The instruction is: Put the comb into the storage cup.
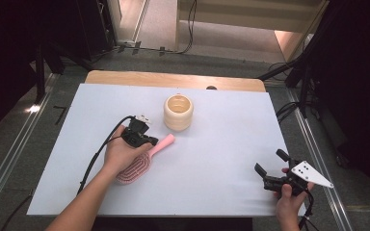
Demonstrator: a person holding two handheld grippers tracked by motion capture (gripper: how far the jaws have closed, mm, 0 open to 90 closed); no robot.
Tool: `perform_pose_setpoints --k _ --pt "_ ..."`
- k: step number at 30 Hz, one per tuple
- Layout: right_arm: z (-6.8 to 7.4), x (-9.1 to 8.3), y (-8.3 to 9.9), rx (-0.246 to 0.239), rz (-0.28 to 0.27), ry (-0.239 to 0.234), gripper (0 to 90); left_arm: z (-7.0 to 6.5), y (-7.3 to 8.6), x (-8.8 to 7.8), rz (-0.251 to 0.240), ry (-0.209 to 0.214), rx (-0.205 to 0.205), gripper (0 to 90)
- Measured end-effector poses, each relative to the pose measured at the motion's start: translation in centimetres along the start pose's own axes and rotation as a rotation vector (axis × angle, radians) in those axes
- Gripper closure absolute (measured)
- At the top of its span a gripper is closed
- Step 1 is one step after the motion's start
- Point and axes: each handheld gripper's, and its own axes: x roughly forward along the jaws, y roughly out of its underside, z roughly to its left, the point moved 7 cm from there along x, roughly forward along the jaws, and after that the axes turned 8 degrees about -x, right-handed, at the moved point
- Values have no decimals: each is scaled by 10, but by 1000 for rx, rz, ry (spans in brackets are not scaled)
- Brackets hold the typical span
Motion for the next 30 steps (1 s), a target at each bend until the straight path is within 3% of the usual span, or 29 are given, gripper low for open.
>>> perform_pose_setpoints --k 8,17,24,30 --pt "0 0 0 -2 2 3 0 -21 1 7 30 39 63 900" --pt "0 0 0 -2 4 4 0 -45 4 13 70 74 170 900" --pt "0 0 0 -3 4 6 0 -54 6 15 80 94 204 900" --pt "0 0 0 -2 3 7 0 -67 10 18 107 119 267 900"
